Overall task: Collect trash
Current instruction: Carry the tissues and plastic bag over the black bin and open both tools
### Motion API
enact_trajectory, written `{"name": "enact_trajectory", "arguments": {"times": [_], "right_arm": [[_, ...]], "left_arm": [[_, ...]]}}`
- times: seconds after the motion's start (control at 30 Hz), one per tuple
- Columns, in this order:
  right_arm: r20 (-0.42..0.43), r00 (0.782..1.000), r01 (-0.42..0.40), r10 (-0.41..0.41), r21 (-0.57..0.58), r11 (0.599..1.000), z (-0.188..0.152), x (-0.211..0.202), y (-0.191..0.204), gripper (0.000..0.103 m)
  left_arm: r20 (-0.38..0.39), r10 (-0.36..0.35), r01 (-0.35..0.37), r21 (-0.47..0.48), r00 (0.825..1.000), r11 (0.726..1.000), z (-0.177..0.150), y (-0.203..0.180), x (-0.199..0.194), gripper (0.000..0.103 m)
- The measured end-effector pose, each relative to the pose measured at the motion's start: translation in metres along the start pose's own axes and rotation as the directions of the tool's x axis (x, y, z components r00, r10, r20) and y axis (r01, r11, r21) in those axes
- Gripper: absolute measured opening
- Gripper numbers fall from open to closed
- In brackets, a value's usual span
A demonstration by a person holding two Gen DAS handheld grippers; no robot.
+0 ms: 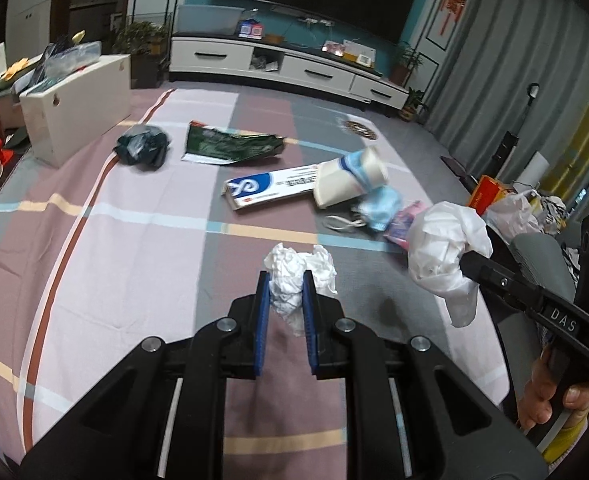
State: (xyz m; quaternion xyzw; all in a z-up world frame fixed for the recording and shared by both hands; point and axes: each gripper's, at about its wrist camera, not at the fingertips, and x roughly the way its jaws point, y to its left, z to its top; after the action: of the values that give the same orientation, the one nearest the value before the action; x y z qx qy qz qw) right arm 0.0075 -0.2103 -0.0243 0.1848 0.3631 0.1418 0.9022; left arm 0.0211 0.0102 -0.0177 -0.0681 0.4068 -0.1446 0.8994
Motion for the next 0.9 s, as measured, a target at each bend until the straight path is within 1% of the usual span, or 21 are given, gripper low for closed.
{"name": "enact_trajectory", "arguments": {"times": [0.27, 0.47, 0.67, 0.9], "right_arm": [[0.065, 0.997, 0.039, -0.041, 0.030, 0.999, -0.004, -0.041, -0.023, 0.018], [0.122, 0.990, 0.069, -0.076, 0.056, 0.996, -0.006, -0.067, -0.039, 0.018], [0.170, 0.977, 0.113, -0.127, 0.091, 0.989, -0.009, -0.089, -0.063, 0.018], [0.203, 0.966, 0.135, -0.163, 0.144, 0.980, -0.015, -0.107, -0.091, 0.018]], "left_arm": [[0.021, -0.031, 0.030, 0.080, 0.999, 0.996, 0.000, -0.041, -0.019, 0.017], [0.030, -0.046, 0.041, 0.136, 0.999, 0.990, 0.002, -0.070, -0.028, 0.017], [0.037, -0.063, 0.054, 0.202, 0.997, 0.978, 0.005, -0.103, -0.029, 0.017], [0.023, -0.091, 0.081, 0.277, 0.996, 0.957, 0.007, -0.141, -0.021, 0.017]]}}
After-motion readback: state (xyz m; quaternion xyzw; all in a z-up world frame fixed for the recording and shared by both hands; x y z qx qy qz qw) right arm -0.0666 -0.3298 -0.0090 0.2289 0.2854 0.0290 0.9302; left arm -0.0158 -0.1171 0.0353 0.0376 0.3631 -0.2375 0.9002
